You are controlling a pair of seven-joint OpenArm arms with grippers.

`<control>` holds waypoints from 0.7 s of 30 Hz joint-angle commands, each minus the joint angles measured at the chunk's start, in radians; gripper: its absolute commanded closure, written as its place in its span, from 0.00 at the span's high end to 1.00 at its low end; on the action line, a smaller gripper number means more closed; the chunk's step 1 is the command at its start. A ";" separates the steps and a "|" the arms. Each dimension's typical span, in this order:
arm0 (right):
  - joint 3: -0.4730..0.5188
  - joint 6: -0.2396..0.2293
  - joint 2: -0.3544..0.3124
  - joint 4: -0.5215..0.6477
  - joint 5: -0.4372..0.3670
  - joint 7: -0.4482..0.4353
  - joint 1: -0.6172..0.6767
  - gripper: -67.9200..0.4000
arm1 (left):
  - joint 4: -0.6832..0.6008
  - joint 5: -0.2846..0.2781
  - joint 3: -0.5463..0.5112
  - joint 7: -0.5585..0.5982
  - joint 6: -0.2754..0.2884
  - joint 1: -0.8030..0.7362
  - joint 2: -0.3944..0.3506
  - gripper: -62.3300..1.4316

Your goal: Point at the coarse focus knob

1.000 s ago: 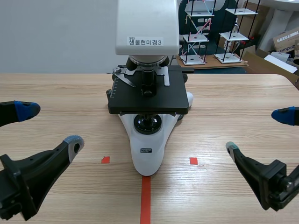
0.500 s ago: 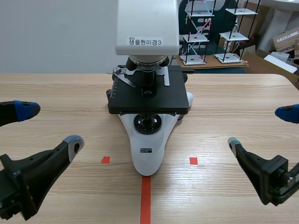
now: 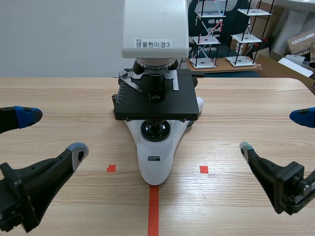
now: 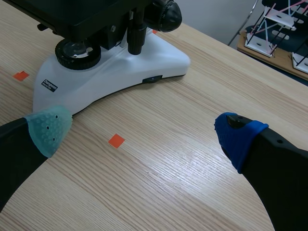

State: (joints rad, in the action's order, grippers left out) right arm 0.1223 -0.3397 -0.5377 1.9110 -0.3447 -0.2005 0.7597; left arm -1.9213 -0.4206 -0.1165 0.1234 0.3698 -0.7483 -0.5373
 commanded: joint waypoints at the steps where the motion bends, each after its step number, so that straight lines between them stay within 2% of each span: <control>1: 0.002 0.003 0.000 0.015 -0.007 -0.016 -0.009 1.00 | -0.005 -0.010 -0.006 0.014 0.002 -0.002 0.005 1.00; 18: 0.002 0.004 0.000 0.015 -0.007 -0.020 -0.009 1.00 | -0.005 -0.010 -0.006 0.014 0.002 -0.002 0.005 1.00; 21: 0.002 0.018 0.000 0.015 -0.006 -0.024 -0.009 1.00 | -0.005 -0.010 -0.006 0.014 0.002 -0.002 0.005 1.00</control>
State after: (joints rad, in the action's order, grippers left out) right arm 0.1223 -0.3325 -0.5377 1.9110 -0.3447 -0.2035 0.7597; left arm -1.9213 -0.4206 -0.1165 0.1234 0.3698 -0.7483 -0.5373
